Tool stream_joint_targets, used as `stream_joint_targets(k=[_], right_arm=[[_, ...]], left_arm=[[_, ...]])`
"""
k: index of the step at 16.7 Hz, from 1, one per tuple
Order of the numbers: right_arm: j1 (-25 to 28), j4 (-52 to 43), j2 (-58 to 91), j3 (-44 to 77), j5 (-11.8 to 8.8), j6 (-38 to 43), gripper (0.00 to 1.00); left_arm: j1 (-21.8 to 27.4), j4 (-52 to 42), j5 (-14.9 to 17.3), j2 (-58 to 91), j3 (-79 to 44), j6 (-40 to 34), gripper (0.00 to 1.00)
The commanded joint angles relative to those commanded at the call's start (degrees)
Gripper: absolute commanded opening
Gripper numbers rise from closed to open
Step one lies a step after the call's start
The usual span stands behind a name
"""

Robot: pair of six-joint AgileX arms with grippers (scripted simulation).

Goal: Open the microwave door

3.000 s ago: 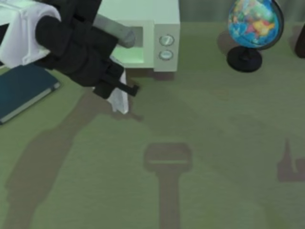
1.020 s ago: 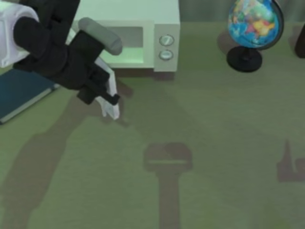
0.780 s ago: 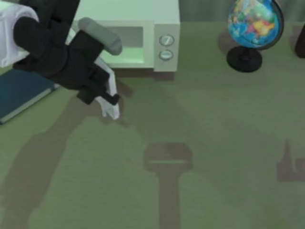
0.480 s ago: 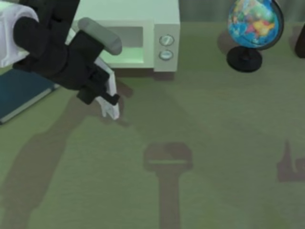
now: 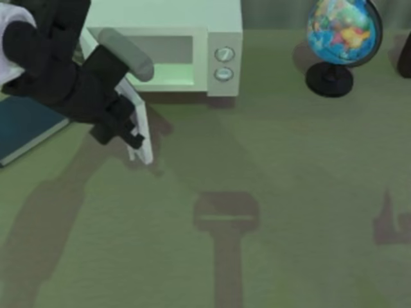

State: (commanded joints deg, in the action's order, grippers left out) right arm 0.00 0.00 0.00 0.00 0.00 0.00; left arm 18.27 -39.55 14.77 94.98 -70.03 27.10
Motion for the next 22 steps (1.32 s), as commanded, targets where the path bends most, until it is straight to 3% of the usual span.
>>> stream_joint_targets(k=[4, 22], right_arm=[[0.0, 0.0, 0.0, 0.0, 0.0, 0.0, 1.00], [0.0, 0.0, 0.0, 0.0, 0.0, 0.0, 1.00]], left_arm=[[-1.8, -0.7, 2.0, -1.1, 0.3, 4.1, 0.00], [-1.8, -0.7, 2.1, -1.2, 0.3, 4.2, 0.00]])
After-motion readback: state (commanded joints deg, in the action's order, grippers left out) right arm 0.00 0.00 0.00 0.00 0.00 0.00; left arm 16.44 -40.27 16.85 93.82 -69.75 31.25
